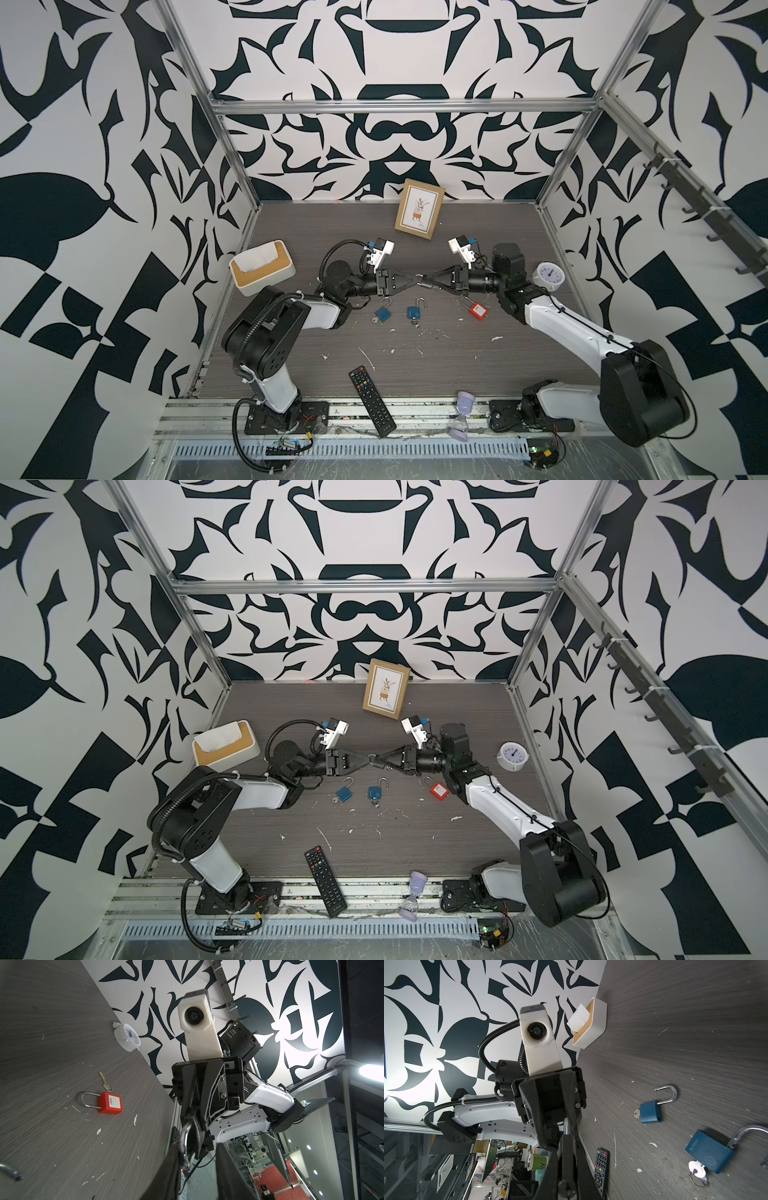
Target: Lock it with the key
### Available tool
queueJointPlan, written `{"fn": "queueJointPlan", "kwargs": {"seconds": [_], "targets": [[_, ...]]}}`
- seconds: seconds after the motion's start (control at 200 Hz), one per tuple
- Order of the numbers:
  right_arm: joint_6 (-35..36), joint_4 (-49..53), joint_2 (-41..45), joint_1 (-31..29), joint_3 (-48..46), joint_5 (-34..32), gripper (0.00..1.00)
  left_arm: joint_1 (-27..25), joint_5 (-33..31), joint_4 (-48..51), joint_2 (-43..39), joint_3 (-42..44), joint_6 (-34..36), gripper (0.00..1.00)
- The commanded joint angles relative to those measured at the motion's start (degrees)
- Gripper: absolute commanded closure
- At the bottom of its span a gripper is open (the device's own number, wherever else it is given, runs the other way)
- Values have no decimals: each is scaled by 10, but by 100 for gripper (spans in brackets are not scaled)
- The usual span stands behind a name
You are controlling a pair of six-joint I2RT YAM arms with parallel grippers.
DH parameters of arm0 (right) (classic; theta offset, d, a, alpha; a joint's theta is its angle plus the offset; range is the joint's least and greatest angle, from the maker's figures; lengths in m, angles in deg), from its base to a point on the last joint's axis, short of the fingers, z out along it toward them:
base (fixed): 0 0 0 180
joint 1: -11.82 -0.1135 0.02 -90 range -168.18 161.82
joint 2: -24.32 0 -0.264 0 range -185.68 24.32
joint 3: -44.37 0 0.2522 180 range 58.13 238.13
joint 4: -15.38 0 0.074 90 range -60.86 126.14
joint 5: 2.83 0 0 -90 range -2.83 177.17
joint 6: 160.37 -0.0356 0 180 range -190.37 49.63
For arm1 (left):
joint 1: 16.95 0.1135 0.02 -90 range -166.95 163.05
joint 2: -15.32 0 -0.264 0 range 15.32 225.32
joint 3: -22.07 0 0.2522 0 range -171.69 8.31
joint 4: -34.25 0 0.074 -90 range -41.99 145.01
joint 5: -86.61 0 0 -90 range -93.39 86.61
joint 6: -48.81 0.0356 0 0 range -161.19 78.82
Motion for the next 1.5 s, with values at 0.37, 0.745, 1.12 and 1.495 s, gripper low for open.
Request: {"fn": "queueJointPlan", "kwargs": {"seconds": [0.37, 0.745, 1.12, 1.495], "targets": [[-22, -61, 6, -7, 4, 17, 100, -12, 19, -29, 5, -32, -11, 72], [-16, -60, -3, -12, 10, 14, 100, -22, 24, -7, 11, -44, -7, 77], [0, -48, -7, -20, 9, 10, 100, -37, 27, 19, 16, -63, 5, 84], [18, -8, 11, -14, 10, -68, 75, -38, 9, 23, 22, -54, 5, 100]]}}
